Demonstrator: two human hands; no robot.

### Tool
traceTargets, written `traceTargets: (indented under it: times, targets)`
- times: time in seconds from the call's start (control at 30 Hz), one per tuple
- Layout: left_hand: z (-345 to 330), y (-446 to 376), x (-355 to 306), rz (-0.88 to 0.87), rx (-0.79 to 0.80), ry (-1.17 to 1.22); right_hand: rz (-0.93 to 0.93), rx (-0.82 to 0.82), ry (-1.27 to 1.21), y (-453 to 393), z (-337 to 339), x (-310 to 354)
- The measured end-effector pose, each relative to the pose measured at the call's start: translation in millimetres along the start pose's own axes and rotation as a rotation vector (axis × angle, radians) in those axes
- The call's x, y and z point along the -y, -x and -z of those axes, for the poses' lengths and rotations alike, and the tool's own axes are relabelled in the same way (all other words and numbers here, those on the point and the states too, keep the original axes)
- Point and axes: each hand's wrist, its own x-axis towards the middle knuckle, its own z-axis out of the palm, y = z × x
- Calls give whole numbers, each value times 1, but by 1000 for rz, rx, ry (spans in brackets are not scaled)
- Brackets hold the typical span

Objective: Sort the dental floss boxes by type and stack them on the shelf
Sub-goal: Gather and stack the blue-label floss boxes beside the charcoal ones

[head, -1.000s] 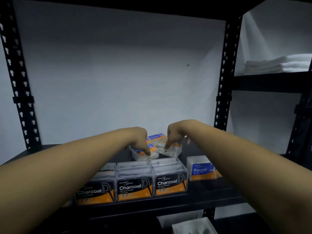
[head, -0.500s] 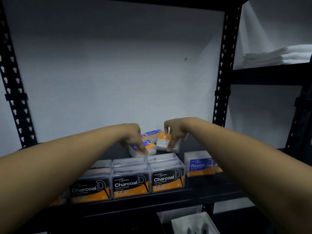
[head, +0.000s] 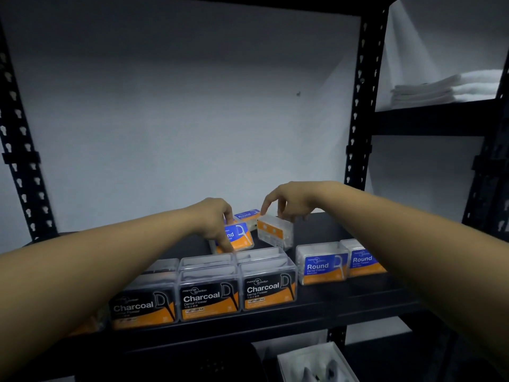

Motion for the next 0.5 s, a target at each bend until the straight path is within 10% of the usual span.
traceTargets:
  times: [0.5]
  targets:
    - [0, 1, 4, -103, -15, -7, 110, -50, 334, -4, -12, 1]
